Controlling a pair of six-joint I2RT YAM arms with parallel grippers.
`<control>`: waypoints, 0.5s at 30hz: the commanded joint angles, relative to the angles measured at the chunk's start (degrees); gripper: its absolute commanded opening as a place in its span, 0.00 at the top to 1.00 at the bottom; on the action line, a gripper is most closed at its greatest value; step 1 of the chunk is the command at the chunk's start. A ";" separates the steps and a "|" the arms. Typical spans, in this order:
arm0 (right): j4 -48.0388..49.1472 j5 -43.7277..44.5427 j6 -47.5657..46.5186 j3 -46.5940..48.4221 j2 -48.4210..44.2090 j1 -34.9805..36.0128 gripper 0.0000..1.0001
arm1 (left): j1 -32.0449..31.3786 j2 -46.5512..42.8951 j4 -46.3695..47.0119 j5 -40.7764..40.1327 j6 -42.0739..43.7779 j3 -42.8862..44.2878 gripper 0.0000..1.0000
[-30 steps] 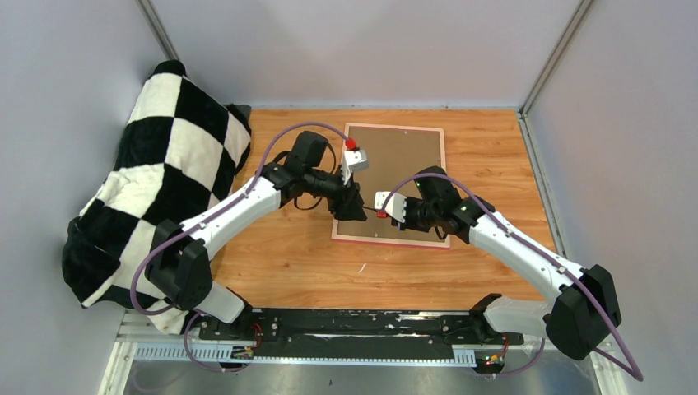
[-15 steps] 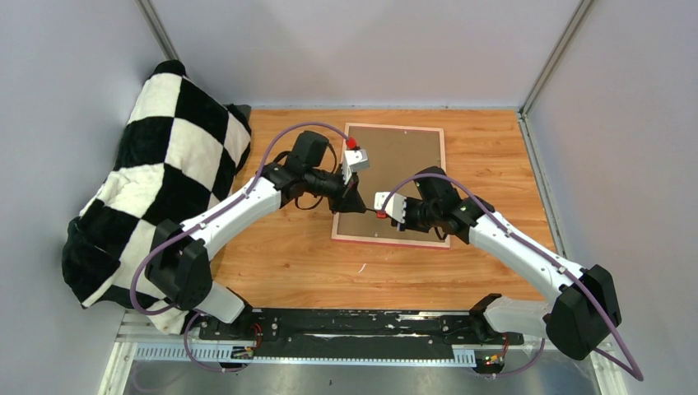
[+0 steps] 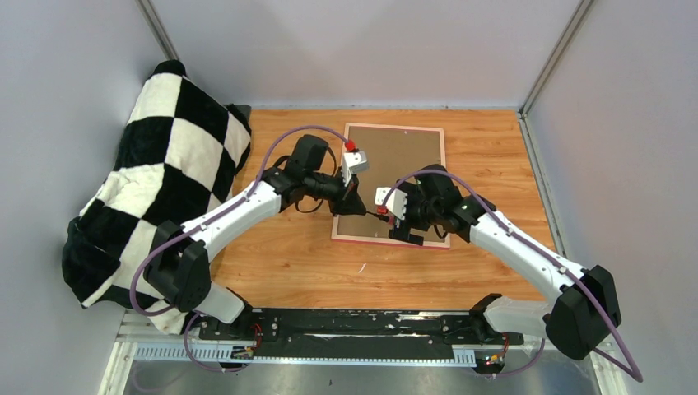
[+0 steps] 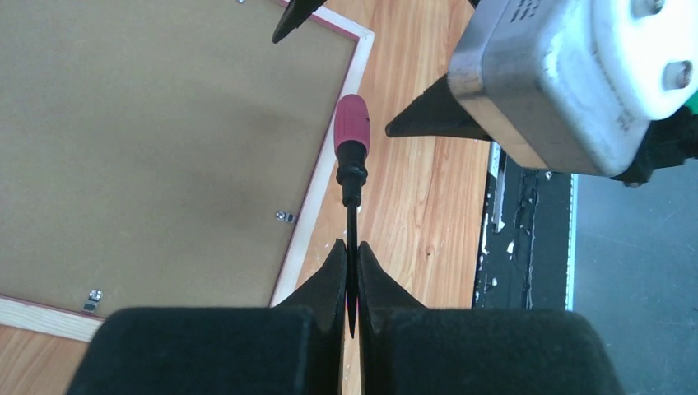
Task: Take the photo out of the frame
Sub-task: Pick up the screwdriver from the center of the board.
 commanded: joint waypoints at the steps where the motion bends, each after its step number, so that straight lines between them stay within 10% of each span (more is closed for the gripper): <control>1: -0.18 -4.49 3.40 2.35 -1.44 -2.39 0.00 | 0.65 -2.44 3.47 1.41 -1.69 -0.58 1.00; 15: -0.23 -45.74 19.64 10.26 -2.15 -22.86 0.01 | 7.49 -7.15 18.84 7.41 -16.59 -0.90 1.00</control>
